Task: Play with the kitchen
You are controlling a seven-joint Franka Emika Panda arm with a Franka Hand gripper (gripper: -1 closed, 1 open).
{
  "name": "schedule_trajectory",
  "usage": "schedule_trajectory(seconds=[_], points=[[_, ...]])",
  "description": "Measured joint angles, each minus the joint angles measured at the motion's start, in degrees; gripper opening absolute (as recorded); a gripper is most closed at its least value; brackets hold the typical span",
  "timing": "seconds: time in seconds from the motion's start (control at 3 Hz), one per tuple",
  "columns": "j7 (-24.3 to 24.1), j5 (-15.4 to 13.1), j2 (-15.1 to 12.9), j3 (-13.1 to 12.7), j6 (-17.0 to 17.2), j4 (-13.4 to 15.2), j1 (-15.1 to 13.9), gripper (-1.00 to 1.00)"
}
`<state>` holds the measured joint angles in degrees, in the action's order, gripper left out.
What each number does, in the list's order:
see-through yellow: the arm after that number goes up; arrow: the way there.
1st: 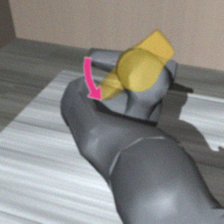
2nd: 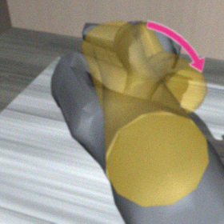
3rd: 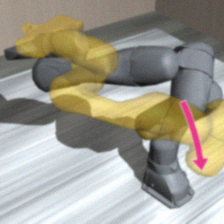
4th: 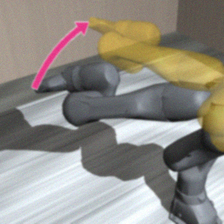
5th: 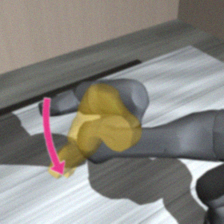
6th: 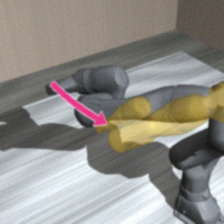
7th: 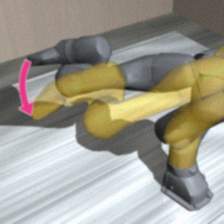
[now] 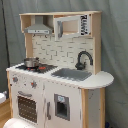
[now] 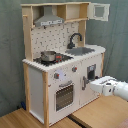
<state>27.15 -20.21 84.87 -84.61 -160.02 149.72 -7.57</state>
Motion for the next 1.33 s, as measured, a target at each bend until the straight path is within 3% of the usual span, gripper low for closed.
schedule_trajectory(seconds=[0.33,1.33], points=[[0.3,0.0,0.0,-1.3,-0.2,-5.2,-2.9,1.00],[0.3,-0.1,0.1,-1.6,-2.2,-16.4,-17.4,1.00]])
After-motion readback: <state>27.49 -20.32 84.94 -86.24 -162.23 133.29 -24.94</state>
